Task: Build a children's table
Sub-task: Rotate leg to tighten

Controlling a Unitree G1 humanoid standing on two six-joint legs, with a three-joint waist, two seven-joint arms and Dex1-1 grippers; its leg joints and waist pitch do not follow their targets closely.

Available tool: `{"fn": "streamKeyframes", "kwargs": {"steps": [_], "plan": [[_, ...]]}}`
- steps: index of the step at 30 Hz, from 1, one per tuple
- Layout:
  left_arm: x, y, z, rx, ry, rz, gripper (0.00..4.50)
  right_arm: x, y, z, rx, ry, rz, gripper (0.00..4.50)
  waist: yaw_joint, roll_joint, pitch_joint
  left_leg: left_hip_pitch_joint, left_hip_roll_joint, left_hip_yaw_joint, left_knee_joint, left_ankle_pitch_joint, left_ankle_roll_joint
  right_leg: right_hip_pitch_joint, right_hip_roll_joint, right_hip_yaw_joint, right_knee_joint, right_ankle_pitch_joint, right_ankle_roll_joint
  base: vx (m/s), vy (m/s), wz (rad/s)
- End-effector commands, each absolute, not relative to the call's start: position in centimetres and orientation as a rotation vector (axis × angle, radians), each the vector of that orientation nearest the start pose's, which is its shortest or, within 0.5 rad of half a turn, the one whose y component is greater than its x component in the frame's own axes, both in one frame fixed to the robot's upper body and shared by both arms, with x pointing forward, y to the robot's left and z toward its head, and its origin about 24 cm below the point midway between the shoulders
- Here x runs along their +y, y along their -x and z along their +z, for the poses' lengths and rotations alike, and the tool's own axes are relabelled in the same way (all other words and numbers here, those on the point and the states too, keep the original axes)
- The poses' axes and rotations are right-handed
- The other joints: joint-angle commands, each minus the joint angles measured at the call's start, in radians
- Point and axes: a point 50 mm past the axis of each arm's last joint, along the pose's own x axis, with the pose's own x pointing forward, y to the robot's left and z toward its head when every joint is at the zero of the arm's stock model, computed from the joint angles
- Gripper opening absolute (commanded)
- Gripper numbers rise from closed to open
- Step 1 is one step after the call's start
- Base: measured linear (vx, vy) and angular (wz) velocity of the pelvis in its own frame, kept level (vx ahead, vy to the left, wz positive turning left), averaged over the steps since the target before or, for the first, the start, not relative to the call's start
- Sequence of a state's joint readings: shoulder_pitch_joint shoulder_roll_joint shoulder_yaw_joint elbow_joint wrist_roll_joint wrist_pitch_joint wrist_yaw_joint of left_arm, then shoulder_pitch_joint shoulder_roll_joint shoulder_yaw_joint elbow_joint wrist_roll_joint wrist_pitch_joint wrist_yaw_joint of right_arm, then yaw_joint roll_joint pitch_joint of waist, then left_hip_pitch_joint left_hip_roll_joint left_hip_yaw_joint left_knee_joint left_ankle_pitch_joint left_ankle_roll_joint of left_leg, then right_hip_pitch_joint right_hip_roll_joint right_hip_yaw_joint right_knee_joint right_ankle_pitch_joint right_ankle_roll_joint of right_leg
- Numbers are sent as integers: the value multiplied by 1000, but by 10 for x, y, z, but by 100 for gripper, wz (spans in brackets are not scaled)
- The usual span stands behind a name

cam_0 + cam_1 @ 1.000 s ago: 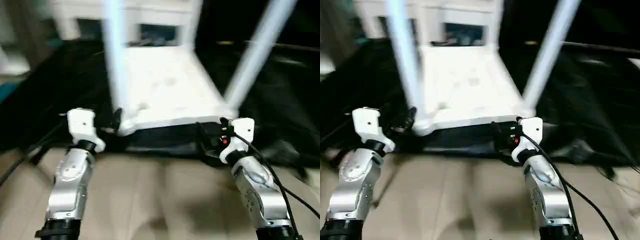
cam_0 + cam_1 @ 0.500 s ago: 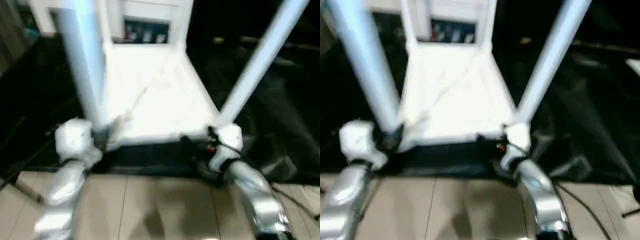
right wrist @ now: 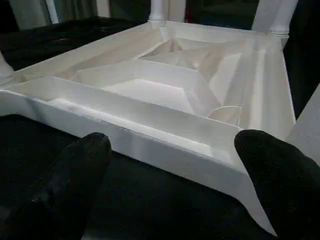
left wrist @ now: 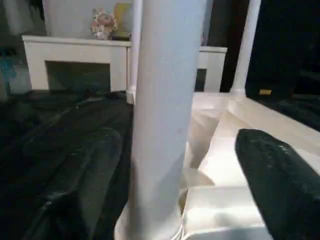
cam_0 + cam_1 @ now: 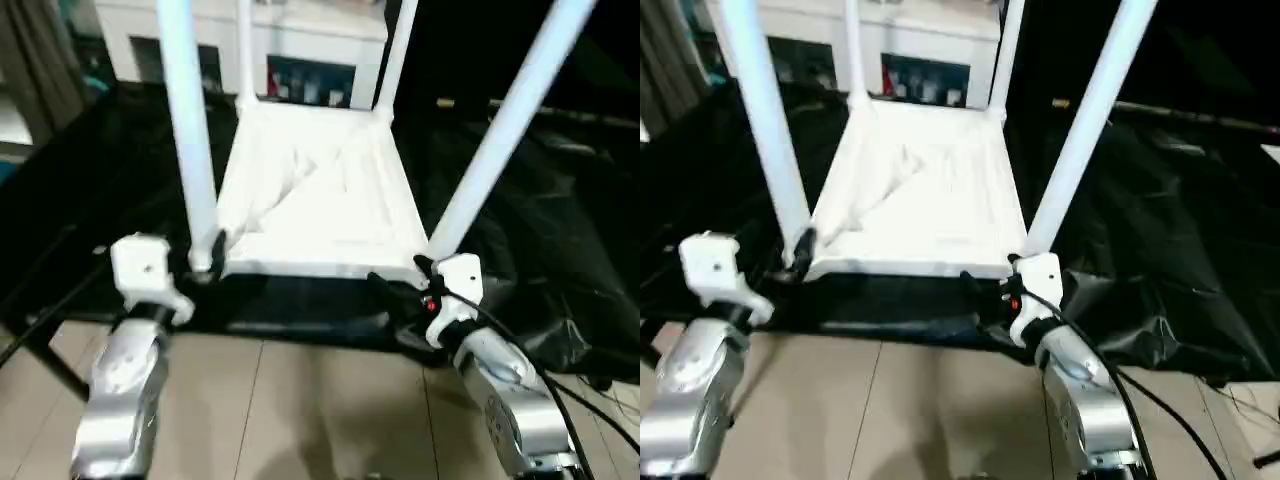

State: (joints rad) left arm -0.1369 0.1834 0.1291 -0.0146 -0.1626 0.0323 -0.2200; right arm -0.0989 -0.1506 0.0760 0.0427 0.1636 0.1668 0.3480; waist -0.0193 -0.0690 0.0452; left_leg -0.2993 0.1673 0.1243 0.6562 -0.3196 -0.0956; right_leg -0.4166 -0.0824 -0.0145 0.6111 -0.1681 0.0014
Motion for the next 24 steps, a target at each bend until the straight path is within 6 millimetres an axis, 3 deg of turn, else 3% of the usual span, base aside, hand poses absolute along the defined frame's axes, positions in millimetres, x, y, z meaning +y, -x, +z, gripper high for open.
{"fn": "streamKeyframes", "kwargs": {"steps": [1, 3, 6, 8, 10, 12, 13, 15, 16, 18, 19, 20, 22, 23, 24], "plan": [[190, -280, 82, -96, -14, -164, 400, -141, -269, 43, 126, -16, 430, 450, 1, 18, -37, -28, 27, 7, -113, -152, 60, 42, -28, 21, -72, -350, -168, 0, 0, 0], [193, -279, 78, -54, -6, -158, 386, -140, -266, 41, 135, -17, 447, 450, 1, 29, -39, -36, 28, 6, -112, -138, 43, 44, -28, 23, -68, -339, -167, 0, 0, 0], [205, -270, 68, -20, -23, -87, 386, -141, -263, 40, 146, -20, 455, 450, 3, 22, -45, -41, 25, 11, -107, -87, 48, 48, -25, 26, -67, -288, -177, 0, 0, 0], [211, -259, 63, -17, -29, -52, 418, -144, -261, 39, 146, -25, 442, 450, 5, 20, -52, -49, 21, 11, -105, -23, 64, 56, -23, 27, -63, -223, -193, 0, 0, 0], [215, -244, 58, -10, -13, -57, 423, -146, -259, 38, 149, -36, 437, 450, 4, 27, -58, -51, 25, 8, -101, 39, 78, 59, -24, 27, -52, -130, -221, 0, 0, 0], [211, -233, 57, -12, 24, -128, 441, -146, -257, 38, 150, -38, 443, 450, 6, 26, -66, -46, 24, 14, -91, 123, 106, 53, -17, 26, -41, -14, -256, 0, 0, 0], [204, -221, 58, -16, 59, -229, 441, -146, -255, 38, 150, -43, 453, 450, 7, 24, -65, -50, 26, 14, -91, 173, 132, 54, -17, 26, -35, 38, -280, 0, 0, 0], [193, -209, 62, -20, 69, -340, 441, -145, -254, 40, 142, -54, 460, 450, 10, 17, -55, -50, 36, 20, -97, 138, 156, 45, -17, 22, -41, -3, -296, 0, 0, 0], [189, -207, 65, -20, 41, -360, 441, -144, -255, 42, 134, -60, 457, 450, 11, 23, -50, -47, 39, 22, -103, 75, 158, 41, -15, 19, -48, -78, -289, 0, 0, 0], [189, -211, 67, -28, 17, -330, 441, -144, -256, 44, 126, -64, 446, 450, 15, 21, -39, -42, 46, 27, -112, -46, 130, 35, -15, 19, -63, -212, -259, 0, 0, 0], [190, -214, 68, -43, -1, -292, 441, -143, -257, 45, 118, -69, 436, 450, 18, 18, -36, -40, 46, 29, -116, -105, 96, 33, -14, 20, -69, -282, -226, 0, 0, 0], [192, -221, 69, -51, -10, -230, 441, -142, -256, 47, 112, -85, 427, 450, 19, 22, -36, -36, 46, 31, -117, -131, 65, 30, -11, 20, -72, -309, -196, 0, 0, 0], [193, -224, 69, -43, -2, -202, 441, -141, -255, 48, 106, -94, 427, 450, 19, 22, -37, -36, 46, 36, -118, -135, 38, 30, -10, 21, -74, -314, -163, 0, 0, 0], [194, -225, 70, -56, 0, -194, 441, -140, -251, 49, 108, -119, 429, 450, 15, 27, -44, 46, 43, 97, -77, -199, -51, -49, 58, 35, -100, -362, -143, 0, 0, 0], [194, -225, 70, -56, 0, -194, 441, -140, -251, 49, 108, -119, 429, 450, 7, 20, -34, 24, 29, 98, -79, -242, -50, -40, 74, 36, -108, -389, -129, -24, -6, -28]]}}
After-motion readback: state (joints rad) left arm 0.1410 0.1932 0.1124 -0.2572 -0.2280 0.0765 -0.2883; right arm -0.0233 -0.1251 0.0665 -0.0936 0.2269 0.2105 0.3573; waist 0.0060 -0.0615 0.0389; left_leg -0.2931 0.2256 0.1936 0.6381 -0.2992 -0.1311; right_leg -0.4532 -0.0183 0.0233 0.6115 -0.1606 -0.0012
